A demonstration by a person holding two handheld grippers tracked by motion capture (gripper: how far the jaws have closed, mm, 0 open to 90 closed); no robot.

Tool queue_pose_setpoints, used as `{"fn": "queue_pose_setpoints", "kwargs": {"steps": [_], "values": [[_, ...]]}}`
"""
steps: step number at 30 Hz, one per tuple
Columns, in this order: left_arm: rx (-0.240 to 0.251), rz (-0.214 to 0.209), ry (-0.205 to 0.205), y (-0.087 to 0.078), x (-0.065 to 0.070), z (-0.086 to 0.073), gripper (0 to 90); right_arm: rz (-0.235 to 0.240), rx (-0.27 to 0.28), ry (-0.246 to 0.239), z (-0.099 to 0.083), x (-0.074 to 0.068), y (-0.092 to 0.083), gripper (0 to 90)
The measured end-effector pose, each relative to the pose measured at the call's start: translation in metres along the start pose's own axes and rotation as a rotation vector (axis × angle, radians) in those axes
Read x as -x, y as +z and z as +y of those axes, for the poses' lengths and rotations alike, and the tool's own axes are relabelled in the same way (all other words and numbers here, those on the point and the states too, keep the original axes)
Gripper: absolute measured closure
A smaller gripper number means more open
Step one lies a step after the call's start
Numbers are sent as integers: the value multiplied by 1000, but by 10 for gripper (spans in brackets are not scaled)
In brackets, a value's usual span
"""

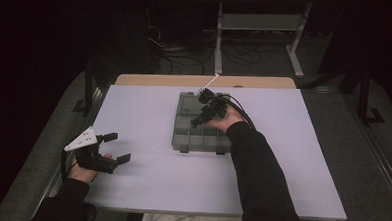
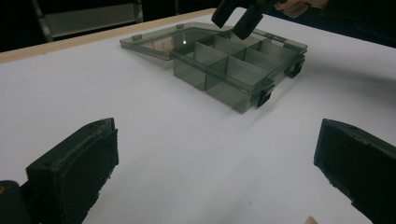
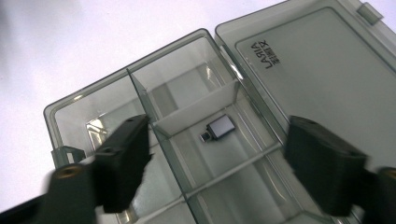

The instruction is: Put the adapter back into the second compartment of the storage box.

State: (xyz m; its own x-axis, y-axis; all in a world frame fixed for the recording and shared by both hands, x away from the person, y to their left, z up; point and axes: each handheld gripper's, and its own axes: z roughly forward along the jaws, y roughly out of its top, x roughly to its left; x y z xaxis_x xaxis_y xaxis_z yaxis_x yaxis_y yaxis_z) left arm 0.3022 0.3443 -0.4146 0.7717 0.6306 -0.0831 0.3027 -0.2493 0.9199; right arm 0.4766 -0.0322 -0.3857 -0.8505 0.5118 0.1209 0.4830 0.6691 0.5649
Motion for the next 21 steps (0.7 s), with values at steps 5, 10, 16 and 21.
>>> {"fn": "queue_pose_setpoints", "kwargs": {"steps": [5, 10, 16, 21], "values": [[-4, 1, 1, 0, 0, 0, 0, -36, 16, 1, -3, -2, -7, 111], [-6, 2, 2, 0, 0, 0, 0, -44, 52, 13, -6, -2, -20, 39], [-3, 0, -3, 0, 0, 0, 0, -67, 97, 33, -12, -2, -34, 0], [-2, 0, -6, 0, 0, 0, 0, -73, 129, 38, -19, -3, -45, 0]]}}
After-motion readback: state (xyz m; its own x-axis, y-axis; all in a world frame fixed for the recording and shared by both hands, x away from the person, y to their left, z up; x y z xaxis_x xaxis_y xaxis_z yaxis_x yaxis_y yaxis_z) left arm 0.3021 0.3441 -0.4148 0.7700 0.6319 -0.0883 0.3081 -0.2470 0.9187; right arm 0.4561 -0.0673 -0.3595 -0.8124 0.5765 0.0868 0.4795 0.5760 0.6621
